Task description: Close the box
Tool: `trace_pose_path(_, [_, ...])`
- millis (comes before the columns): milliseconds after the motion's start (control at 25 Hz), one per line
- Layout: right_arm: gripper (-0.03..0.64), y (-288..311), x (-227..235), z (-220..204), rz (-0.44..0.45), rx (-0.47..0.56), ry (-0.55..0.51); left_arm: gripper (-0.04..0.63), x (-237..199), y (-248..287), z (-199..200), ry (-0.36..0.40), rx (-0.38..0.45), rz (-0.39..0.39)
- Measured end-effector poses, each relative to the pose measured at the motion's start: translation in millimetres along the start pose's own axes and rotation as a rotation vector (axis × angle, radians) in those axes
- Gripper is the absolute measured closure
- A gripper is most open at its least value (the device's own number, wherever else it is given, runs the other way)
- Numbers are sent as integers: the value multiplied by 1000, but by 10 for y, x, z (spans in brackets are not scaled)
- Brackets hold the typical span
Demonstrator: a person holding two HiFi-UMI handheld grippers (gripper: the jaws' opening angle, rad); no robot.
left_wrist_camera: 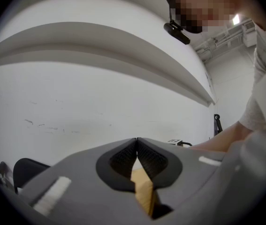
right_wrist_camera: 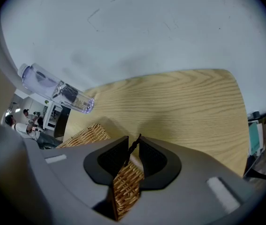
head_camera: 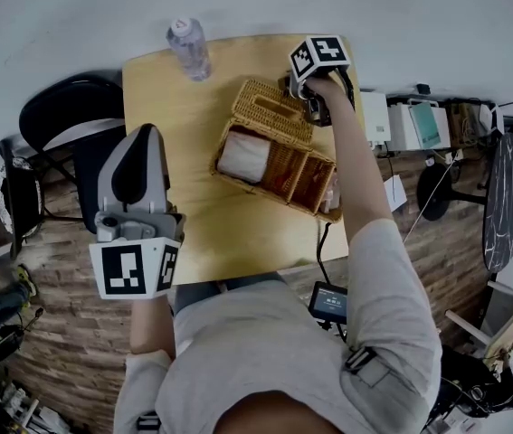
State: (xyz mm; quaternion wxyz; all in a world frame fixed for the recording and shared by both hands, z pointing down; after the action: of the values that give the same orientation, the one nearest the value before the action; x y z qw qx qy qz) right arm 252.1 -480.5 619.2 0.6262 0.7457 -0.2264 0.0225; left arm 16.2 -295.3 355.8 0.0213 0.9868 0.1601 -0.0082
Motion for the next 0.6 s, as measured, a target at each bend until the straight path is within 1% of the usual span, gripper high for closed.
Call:
trace_pose_path(200, [566,101,80,-69,-66,-62,-4,537,-62,-4,-11,-7,-4,14])
trace_pose_path(280, [570,97,76,-58,-57,-63,3,537,-82,-6,-7,-7,-3,16])
trace_pose_path(320, [593,88,63,-52,-48,-58,7,537,-88,-10,-4,-7,-2,16])
trace_pose_path(440, [598,51,36,-30,-48,-28,-1,537,-91,-21,7,-6,0,14])
trace_pose_path(600, [600,-77,-17,14,-61,47,-32,537,-66,-26,39,-2,11,1])
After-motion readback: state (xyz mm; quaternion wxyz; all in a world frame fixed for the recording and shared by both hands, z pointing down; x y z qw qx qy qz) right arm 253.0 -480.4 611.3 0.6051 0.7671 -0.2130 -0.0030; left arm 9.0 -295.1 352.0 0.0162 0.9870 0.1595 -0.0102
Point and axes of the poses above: the fingertips, and each gripper's own axes: y forward along the fingers, x to its right, z out of its top, the point moved 2 cm from there along -y, backward along the fingers, and after that the axes turned 4 degrees about -z, right-handed, at the moved point
